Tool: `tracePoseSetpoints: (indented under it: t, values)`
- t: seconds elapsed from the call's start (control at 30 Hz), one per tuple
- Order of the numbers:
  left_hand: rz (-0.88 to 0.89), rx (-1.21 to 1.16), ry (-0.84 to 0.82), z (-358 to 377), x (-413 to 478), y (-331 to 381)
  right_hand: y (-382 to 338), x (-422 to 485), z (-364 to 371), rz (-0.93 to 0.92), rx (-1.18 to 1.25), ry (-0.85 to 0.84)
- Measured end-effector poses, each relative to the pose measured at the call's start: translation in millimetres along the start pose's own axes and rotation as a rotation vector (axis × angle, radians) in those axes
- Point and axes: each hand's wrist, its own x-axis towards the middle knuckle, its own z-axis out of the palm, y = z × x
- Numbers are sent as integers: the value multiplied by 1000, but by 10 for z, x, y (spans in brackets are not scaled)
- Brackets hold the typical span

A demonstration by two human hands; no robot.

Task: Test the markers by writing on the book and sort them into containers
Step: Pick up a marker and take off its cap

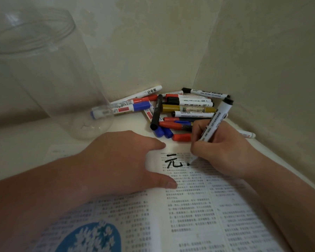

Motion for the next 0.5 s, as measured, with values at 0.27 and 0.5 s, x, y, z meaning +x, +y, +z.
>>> tracePoseSetpoints:
  t: [0.27,0.5]
  values:
    - [242,-397,267,54,-65,13,57,20,-75,-182,719,-24]
    - [217,-678,301,-2,25,185,4,-28,-28,-271,745,-10]
